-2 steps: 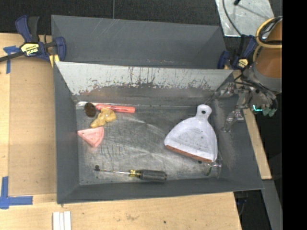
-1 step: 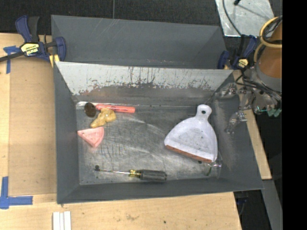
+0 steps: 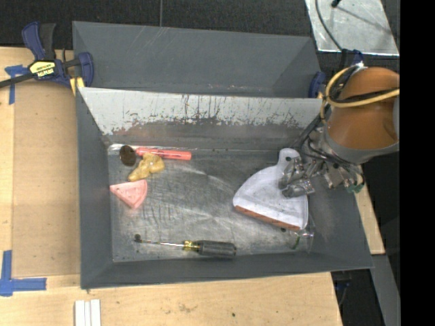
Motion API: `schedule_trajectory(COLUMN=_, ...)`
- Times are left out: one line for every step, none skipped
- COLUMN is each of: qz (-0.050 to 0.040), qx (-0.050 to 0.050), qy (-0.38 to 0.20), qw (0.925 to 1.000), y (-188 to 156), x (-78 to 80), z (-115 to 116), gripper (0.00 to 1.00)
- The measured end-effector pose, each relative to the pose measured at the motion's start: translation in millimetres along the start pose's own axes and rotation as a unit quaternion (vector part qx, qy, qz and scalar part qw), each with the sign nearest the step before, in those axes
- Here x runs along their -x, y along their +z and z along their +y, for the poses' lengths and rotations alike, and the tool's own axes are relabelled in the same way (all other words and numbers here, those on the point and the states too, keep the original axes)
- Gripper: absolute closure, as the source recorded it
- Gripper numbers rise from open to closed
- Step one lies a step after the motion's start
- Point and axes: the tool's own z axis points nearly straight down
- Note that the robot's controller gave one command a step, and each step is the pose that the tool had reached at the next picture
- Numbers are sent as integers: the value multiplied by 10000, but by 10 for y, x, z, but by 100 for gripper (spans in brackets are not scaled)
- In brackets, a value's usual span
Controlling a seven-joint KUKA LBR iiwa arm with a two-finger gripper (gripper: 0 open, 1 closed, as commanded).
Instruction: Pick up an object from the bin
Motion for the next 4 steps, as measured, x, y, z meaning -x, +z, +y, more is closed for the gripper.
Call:
schedule_trajectory(qz=-1, qx=0, qy=-9, qw=10000, y=0, x=1, z=2, gripper=100)
schedule_trajectory(qz=-1, qx=0, qy=-12, qw=10000, y=0, x=1, z=2, gripper=100)
schedule_trajectory(qz=25, qx=18, qy=-358, qw=9994, y=-319, x=-27, z=-74, gripper=100)
schedule_trajectory(qz=14, qx=8, qy=-907, qw=9959, y=-917, x=31, z=-15, gripper=100)
